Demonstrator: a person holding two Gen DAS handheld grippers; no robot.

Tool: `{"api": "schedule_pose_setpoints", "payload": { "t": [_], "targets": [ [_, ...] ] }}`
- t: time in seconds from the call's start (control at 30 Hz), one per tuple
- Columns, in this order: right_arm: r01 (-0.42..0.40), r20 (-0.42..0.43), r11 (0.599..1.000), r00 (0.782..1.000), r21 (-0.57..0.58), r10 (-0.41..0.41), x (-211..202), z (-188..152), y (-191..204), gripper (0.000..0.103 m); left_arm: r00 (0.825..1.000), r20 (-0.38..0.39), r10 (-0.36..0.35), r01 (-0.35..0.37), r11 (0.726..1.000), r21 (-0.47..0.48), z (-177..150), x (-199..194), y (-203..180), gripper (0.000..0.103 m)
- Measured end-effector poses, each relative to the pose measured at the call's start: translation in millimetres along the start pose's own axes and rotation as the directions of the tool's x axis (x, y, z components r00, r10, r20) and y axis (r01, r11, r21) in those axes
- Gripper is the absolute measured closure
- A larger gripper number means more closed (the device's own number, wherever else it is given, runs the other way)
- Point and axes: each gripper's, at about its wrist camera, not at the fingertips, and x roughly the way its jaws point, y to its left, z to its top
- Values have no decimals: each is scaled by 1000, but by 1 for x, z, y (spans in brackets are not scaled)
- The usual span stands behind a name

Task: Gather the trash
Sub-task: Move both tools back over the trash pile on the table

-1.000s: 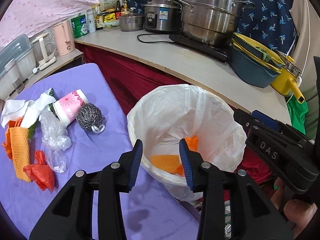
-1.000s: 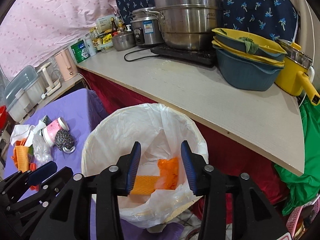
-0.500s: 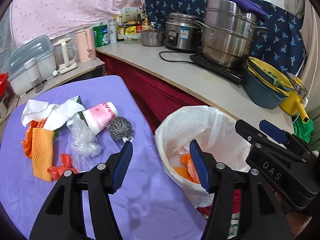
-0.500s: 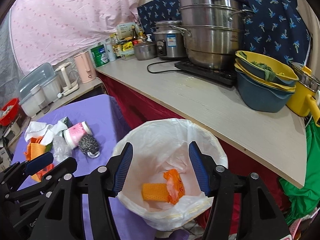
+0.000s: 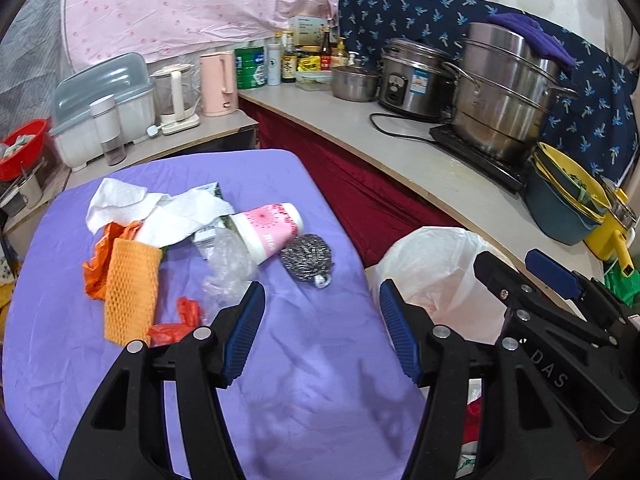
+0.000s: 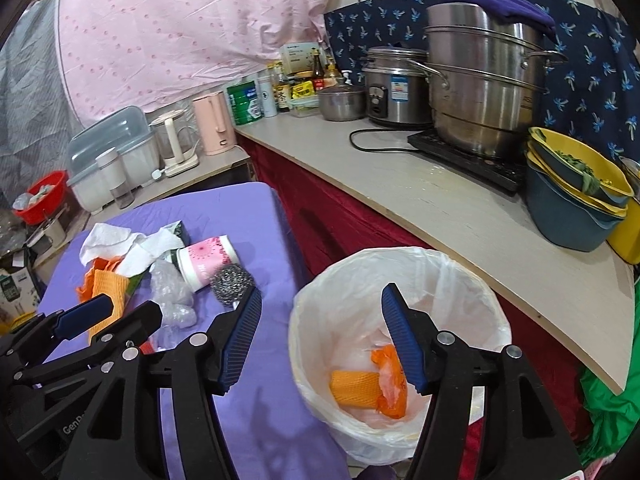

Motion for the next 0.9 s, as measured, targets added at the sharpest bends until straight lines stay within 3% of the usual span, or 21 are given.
{"api": "schedule_pose_setpoints", "payload": {
  "t": [0.33, 0.67, 0.9],
  "targets": [
    [-42, -19, 998, 999, -49, 41, 3, -6, 35, 42, 998, -27, 60, -61, 997, -56, -11, -6, 42, 46],
    [-105, -78, 989, 992, -105, 97, 18, -27, 78, 39, 983, -89, 159, -170, 976, -133, -39, -7, 101, 33],
    [-181, -151, 972, 976, -147, 159, 45, -45, 116, 36, 966, -126, 225, -246, 951, -186, -58, -4, 145, 23]
  ]
}}
